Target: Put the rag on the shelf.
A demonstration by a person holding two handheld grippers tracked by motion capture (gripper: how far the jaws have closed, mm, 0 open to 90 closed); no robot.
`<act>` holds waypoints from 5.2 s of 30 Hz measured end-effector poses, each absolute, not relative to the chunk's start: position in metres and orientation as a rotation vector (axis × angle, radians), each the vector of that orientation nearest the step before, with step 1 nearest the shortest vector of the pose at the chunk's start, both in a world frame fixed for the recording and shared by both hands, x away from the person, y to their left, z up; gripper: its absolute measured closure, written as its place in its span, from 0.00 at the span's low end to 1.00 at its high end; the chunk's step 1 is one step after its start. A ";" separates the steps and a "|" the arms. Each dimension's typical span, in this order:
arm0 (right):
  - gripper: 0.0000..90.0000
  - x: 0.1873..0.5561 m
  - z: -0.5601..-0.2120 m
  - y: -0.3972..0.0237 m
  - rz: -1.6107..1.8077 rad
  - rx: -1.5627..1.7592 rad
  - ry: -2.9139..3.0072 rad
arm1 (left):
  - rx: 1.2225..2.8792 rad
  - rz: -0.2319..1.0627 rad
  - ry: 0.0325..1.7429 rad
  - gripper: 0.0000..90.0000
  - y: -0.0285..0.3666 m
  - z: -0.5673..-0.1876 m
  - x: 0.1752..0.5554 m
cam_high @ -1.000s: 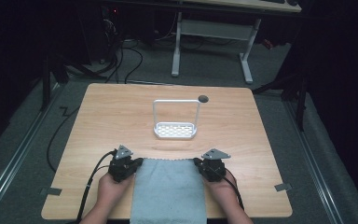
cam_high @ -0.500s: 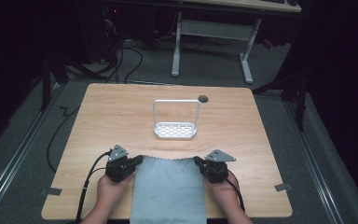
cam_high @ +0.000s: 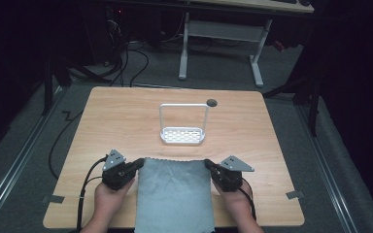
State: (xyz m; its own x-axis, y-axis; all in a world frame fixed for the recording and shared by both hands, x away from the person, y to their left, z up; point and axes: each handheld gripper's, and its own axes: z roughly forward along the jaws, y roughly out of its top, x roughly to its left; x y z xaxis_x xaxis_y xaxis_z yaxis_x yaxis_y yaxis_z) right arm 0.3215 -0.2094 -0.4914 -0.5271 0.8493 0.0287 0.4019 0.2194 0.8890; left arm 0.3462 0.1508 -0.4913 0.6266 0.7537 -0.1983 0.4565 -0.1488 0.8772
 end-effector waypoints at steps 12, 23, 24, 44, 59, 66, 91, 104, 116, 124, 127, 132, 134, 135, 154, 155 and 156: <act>1.00 0.316 -0.468 -0.210 1.322 1.080 1.948 | 1.735 0.424 0.919 1.00 0.151 -0.465 0.338; 1.00 0.315 -0.447 -0.209 1.372 1.033 1.889 | 1.688 0.491 0.859 1.00 0.144 -0.439 0.340; 1.00 0.315 -0.446 -0.209 1.375 1.031 1.884 | 1.680 0.498 0.853 1.00 0.144 -0.436 0.340; 1.00 0.321 -0.400 -0.219 1.455 0.985 1.726 | 1.579 0.577 0.775 1.00 0.137 -0.397 0.347; 1.00 0.328 -0.376 -0.225 1.462 0.955 1.671 | 1.531 0.626 0.750 1.00 0.133 -0.378 0.364; 1.00 0.337 -0.368 -0.225 1.463 0.954 1.665 | 1.533 0.649 0.746 1.00 0.130 -0.371 0.375; 1.00 0.413 -0.359 -0.221 1.419 1.012 1.675 | 1.585 0.714 0.831 1.00 0.118 -0.365 0.456; 1.00 0.449 -0.362 -0.217 1.366 1.065 1.699 | 1.631 0.720 0.884 1.00 0.113 -0.378 0.486; 1.00 0.468 -0.377 -0.222 1.309 1.113 1.747 | 1.716 0.697 0.905 1.00 0.107 -0.392 0.502; 1.00 0.476 -0.389 -0.224 1.271 1.146 1.775 | 1.763 0.654 0.915 1.00 0.105 -0.403 0.506; 1.00 0.478 -0.394 -0.224 1.261 1.151 1.787 | 1.766 0.618 0.932 1.00 0.105 -0.412 0.507; 1.00 0.479 -0.398 -0.223 1.243 1.156 1.800 | 1.781 0.582 0.942 1.00 0.103 -0.424 0.507; 1.00 0.479 -0.400 -0.224 1.242 1.156 1.803 | 1.784 0.563 0.943 1.00 0.102 -0.427 0.507; 1.00 0.479 -0.401 -0.225 1.241 1.163 1.803 | 1.785 0.558 0.944 1.00 0.102 -0.429 0.507; 1.00 0.484 -0.428 -0.231 1.204 1.228 1.850 | 1.842 0.465 0.982 1.00 0.096 -0.460 0.507; 1.00 0.484 -0.428 -0.231 1.204 1.228 1.850 | 1.846 0.460 0.985 1.00 0.096 -0.462 0.508; 1.00 0.484 -0.430 -0.231 1.202 1.225 1.849 | 1.852 0.455 0.987 1.00 0.096 -0.464 0.508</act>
State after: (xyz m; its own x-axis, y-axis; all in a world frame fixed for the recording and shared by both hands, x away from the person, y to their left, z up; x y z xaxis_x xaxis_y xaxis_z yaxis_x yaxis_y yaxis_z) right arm 0.4838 -0.2309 -0.4303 -0.3869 0.9221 -0.0055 0.3692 0.1603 0.9154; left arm 0.5079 0.0960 -0.4637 0.6041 0.7903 -0.1028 0.4347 -0.2187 0.8736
